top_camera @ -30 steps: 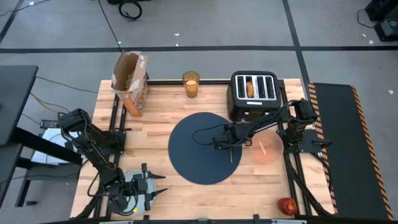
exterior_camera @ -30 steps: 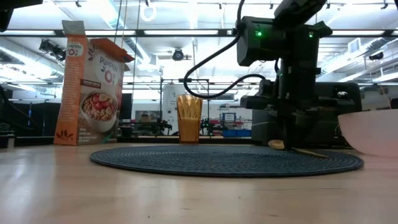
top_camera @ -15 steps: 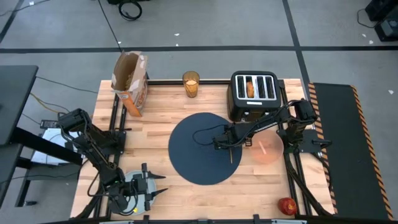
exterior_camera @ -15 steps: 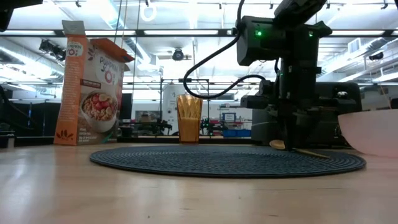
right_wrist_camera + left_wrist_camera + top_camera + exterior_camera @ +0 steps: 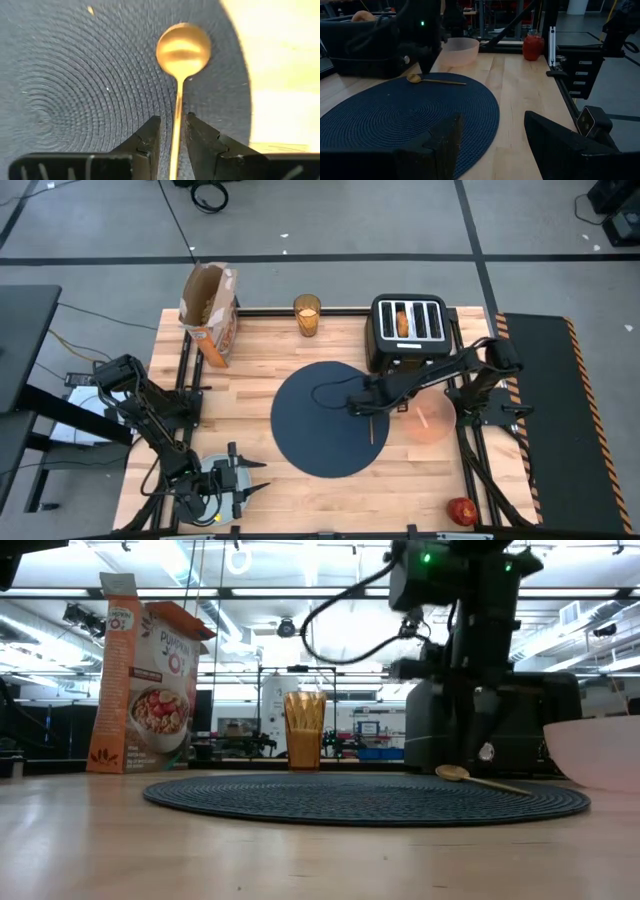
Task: Arrange a breakfast setting
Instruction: Put the bowl on the placemat
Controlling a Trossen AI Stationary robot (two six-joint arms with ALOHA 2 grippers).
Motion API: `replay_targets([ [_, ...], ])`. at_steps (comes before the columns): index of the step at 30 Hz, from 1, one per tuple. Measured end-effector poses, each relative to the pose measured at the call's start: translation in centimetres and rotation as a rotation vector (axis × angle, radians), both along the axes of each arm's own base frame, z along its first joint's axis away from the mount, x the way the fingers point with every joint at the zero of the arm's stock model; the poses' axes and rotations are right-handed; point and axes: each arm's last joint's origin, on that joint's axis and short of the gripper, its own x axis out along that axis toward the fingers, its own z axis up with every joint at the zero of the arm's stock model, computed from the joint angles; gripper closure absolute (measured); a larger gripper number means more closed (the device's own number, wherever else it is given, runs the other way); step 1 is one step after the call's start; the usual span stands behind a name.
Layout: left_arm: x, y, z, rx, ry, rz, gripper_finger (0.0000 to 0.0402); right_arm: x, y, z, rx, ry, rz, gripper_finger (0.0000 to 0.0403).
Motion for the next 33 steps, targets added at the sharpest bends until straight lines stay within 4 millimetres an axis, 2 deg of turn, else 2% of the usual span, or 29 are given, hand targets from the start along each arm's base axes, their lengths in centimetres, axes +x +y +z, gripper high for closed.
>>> replay_targets([
  [4, 0.0, 0.0, 0.0, -0.003, 0.0, 0.0, 0.018, -1.2, 0.0, 2.5, -0.026, -0.047, 0.021, 0.031],
  [11, 0.0, 0.0, 0.0, -0.007, -0.001, 0.003, 0.018, -3.4, 1.6, 9.1, -0.044, -0.194, 0.203, 0.03],
  [16, 0.3, 0.2, 0.0, -0.017, -0.003, 0.018, 0.018, -4.8, 4.3, 14.3, -0.062, -0.224, 0.434, 0.0299],
  [19, 0.4, 0.2, 0.0, -0.03, -0.007, 0.019, 0.018, -5.9, 6.6, 16.1, -0.079, -0.228, 0.614, 0.0299],
  [22, 0.5, 0.2, 0.3, -0.052, -0.022, 0.021, 0.018, -7.4, 8.3, 16.0, -0.114, -0.154, 0.72, 0.0299],
  [26, 1.4, 0.5, 1.0, -0.085, -0.06, 0.046, 0.0179, -9.1, 8.9, 14.4, -0.111, -0.004, 0.752, 0.0286],
  [29, 2.5, 1.1, 1.4, -0.126, -0.081, 0.059, 0.0179, -9.2, 9.0, 13.3, -0.11, 0.02, 0.778, 0.0259],
  [33, 4.0, 2.2, 1.8, -0.167, -0.088, 0.059, 0.0179, -8.9, 8.9, 10.7, -0.114, 0.037, 0.777, 0.0211],
])
